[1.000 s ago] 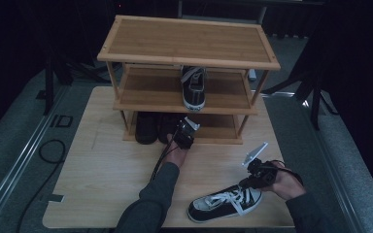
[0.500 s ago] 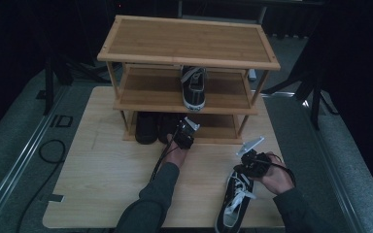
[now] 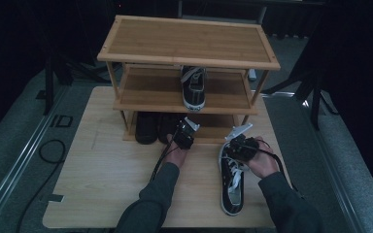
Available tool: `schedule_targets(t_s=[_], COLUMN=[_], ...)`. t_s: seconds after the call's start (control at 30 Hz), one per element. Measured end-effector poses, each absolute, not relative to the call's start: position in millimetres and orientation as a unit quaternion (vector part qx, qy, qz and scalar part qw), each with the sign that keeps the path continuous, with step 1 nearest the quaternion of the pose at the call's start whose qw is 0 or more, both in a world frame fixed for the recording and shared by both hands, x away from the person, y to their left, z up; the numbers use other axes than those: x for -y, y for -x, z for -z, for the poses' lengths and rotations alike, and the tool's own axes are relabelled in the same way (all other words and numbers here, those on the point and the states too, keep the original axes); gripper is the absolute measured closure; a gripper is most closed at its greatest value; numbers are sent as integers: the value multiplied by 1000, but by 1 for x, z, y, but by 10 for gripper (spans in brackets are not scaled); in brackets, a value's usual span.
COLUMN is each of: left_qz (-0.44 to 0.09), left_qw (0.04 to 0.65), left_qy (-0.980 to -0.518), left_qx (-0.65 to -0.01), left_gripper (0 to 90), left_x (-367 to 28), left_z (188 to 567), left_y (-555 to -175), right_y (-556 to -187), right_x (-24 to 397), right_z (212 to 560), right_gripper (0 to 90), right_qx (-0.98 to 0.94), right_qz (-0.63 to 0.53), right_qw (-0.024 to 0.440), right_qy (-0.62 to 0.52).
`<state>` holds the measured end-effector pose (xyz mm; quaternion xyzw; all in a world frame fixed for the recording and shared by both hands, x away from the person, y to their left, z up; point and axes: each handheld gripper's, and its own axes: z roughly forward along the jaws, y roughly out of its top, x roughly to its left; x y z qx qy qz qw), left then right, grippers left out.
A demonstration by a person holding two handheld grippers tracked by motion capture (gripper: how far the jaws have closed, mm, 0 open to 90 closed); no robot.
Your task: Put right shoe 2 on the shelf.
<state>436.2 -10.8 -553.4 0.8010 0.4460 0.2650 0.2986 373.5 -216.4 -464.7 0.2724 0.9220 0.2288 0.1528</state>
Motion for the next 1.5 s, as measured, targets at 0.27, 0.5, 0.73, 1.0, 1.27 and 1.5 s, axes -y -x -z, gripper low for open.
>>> schedule_targets(t_s=[0.27,0.5,0.73,1.0,1.27,1.5], left_qz=[-265,-264,-264,-264,-263,-263], left_qw=[299,299,300,300,300,300], left_qy=[-801,-801,-801,-802,-802,-801], left_qx=[-447,-446,-445,-445,-445,-445], left_gripper=[897,897,897,896,896,896], left_x=[11,10,10,10,10,10], left_z=[553,553,553,553,553,554], left_y=[-436,-436,-436,-436,-436,-436], right_y=[-374,-368,-358,-348,-338,-328], right_x=[182,192,206,224,239,252], right_z=[470,464,450,445,441,441], right_gripper=[893,808,776,750,743,746], right_qx=[-936,-934,-920,-909,-904,-898], right_qz=[-229,-246,-276,-289,-294,-303], right_qw=[139,126,126,127,120,114], right_qy=[-227,-228,-247,-273,-285,-298])
